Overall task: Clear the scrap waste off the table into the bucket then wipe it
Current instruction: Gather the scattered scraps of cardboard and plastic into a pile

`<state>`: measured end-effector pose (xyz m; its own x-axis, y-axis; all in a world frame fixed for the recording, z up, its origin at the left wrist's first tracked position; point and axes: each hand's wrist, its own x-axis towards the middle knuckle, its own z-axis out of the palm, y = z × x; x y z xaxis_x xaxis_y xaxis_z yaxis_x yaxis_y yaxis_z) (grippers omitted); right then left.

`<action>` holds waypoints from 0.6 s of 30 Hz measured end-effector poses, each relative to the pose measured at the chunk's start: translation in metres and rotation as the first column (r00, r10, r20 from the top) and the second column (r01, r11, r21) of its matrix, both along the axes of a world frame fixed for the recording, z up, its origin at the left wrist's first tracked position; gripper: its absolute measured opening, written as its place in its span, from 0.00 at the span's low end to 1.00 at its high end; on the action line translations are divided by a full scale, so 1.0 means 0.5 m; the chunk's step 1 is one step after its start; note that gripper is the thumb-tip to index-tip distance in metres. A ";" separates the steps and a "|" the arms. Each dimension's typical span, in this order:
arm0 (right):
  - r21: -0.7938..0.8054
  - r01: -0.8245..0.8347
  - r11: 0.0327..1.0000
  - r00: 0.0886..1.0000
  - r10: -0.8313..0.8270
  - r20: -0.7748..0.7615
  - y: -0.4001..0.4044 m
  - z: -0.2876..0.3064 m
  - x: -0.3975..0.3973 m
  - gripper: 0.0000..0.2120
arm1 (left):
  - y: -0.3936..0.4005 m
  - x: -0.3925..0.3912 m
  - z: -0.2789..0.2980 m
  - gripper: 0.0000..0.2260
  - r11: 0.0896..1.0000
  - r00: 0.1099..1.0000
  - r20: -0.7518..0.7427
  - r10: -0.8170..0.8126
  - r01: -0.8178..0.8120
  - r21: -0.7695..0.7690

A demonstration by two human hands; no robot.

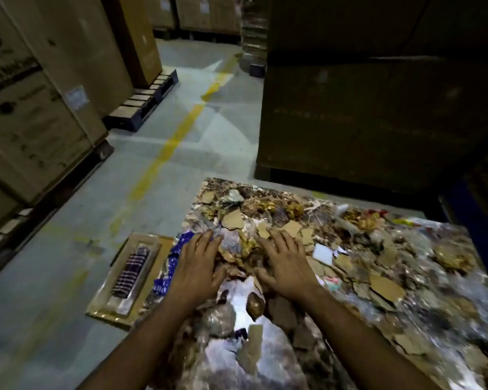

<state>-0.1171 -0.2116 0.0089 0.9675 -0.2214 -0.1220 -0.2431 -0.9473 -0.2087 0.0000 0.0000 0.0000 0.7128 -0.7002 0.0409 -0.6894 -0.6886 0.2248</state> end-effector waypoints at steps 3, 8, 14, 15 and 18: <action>-0.024 -0.043 0.999 0.999 0.043 -0.021 -0.006 0.002 0.096 0.38 | 0.022 0.085 -0.012 0.36 1.000 0.999 -0.033 0.029 -0.029 -0.005; 0.016 -0.087 0.996 0.994 0.087 -0.058 -0.042 -0.007 0.256 0.42 | 0.013 0.186 -0.040 0.44 0.999 0.996 -0.091 0.005 0.000 0.049; -0.012 -0.197 0.980 0.957 0.190 -0.220 -0.068 -0.034 0.406 0.51 | -0.042 0.302 -0.070 0.53 0.994 0.982 -0.186 0.010 0.011 0.109; -0.011 -0.200 0.980 0.948 0.191 -0.256 -0.070 -0.041 0.423 0.53 | -0.051 0.320 -0.079 0.55 0.991 0.978 -0.209 0.004 0.024 0.130; -0.018 -0.185 0.983 0.918 0.166 -0.361 -0.070 -0.069 0.457 0.59 | -0.077 0.361 -0.097 0.59 0.968 0.965 -0.263 -0.014 0.080 0.239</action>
